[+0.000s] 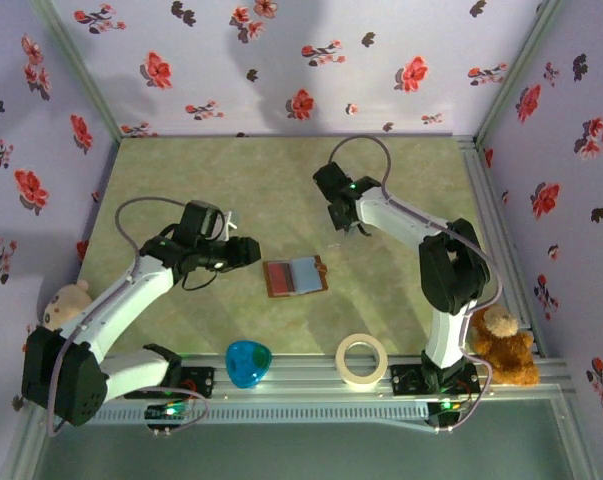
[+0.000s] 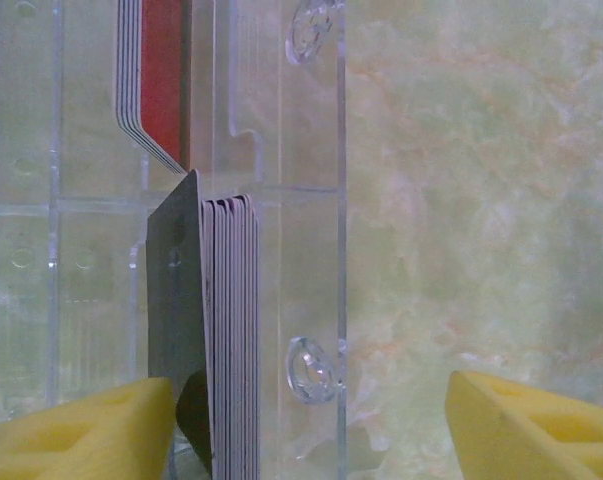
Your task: Put the credit cards into the card holder
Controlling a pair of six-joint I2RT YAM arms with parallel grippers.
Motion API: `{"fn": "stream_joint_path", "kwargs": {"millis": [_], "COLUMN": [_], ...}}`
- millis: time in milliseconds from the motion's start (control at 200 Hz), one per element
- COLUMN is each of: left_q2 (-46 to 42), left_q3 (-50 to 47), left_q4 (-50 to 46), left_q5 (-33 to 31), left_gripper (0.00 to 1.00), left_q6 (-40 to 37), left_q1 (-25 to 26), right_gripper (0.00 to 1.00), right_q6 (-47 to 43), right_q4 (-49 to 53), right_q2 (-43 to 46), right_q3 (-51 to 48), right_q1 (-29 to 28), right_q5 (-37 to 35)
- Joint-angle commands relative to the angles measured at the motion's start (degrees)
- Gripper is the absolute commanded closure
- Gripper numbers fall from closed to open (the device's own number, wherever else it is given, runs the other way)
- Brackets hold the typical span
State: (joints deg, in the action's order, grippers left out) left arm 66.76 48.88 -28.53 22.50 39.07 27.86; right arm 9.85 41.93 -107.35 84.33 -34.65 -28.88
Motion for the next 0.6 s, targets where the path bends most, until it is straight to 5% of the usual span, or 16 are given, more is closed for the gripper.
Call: {"fn": "stream_joint_path", "kwargs": {"millis": [0, 195, 595], "left_q2": [0.0, 0.7, 1.9], "left_q3": [-0.1, -0.2, 0.0], "left_q4": [-0.4, -0.8, -1.3], "left_q5": [-0.7, -1.3, -2.4], "left_gripper": [0.54, 0.54, 0.54], "left_q6": [0.1, -0.3, -1.4], "left_q1": [-0.3, -0.5, -0.7], "right_gripper": [0.36, 0.59, 0.89], "right_q6": [-0.7, -1.0, -1.7], "right_q4": [1.3, 1.7, 2.9], "right_q2": [1.8, 2.0, 1.9], "right_q3": [0.3, 0.5, 1.2], "right_q1": [-0.2, -0.8, -1.5], "right_q5": [-5.0, -5.3, -6.4]}}
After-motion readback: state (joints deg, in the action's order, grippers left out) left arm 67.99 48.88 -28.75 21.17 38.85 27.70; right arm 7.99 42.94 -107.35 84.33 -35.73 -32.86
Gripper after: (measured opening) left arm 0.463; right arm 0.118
